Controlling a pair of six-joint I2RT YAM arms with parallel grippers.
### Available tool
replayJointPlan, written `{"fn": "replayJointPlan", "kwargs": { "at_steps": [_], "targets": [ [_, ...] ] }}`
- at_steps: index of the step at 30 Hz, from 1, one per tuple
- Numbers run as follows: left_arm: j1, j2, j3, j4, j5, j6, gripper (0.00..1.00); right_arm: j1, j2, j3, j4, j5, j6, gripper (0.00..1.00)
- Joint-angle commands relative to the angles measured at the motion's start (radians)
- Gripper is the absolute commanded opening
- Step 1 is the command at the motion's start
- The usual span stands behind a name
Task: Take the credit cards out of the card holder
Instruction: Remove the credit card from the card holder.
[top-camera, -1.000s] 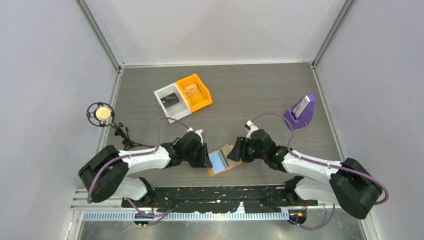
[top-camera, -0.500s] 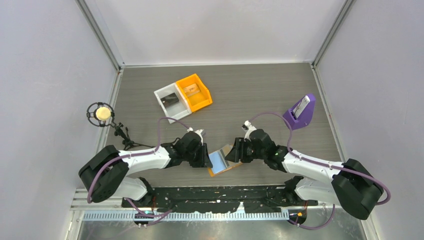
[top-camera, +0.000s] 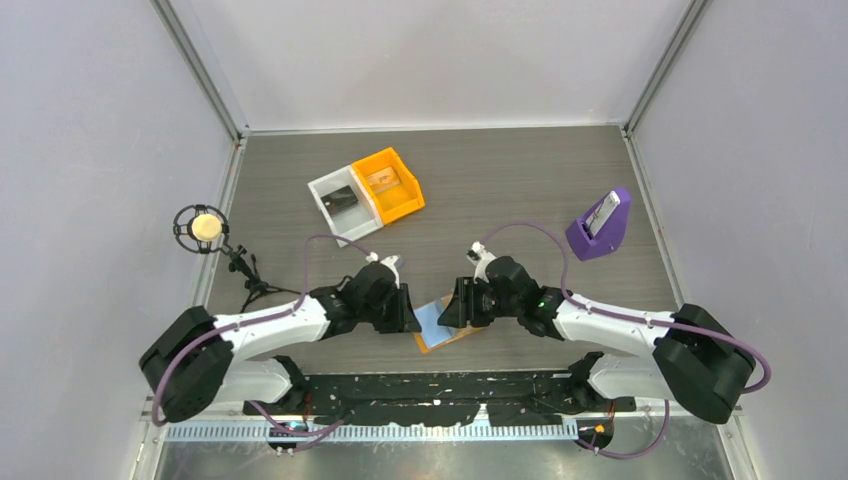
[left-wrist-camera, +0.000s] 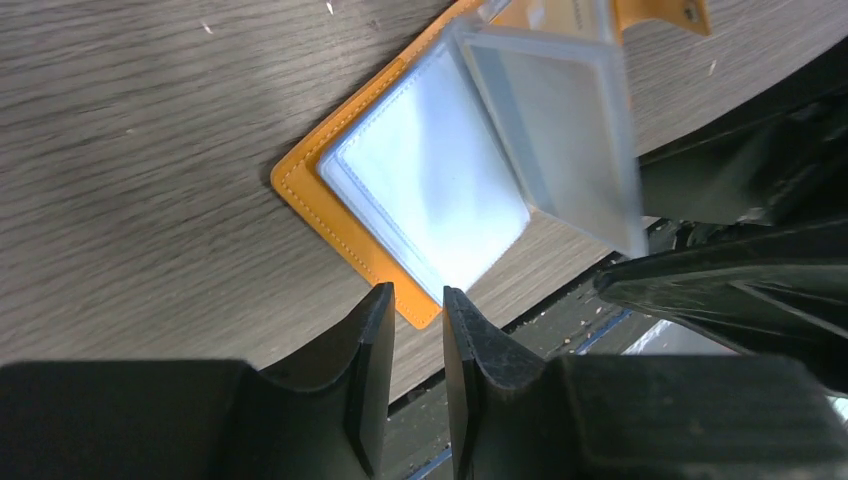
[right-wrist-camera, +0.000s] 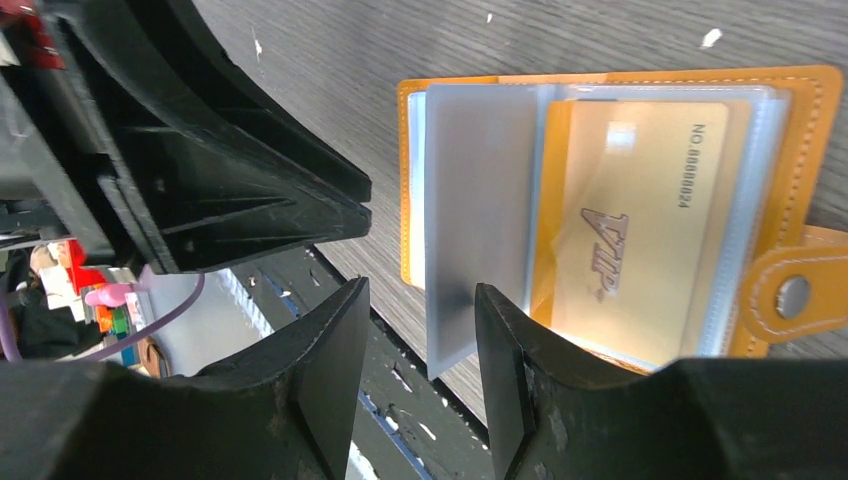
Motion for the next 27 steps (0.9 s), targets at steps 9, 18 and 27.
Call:
{"fn": "replayJointPlan", "kwargs": {
  "at_steps": [9,18,27],
  "targets": [
    [0.019,-0.228,0.017,-0.139,-0.093,-0.024,0.28,0.014,0.012,0.044,0.046,-0.025,0.0,0.5],
    [0.018,-0.191,0.015,-0.112,-0.071,-0.015,0.28,0.013,-0.011,0.051,-0.043,0.08,-0.023,0.49],
    [0.018,-0.168,0.014,-0.069,-0.042,-0.002,0.27,0.013,-0.146,0.088,-0.305,0.285,-0.075,0.48]
  ]
}}
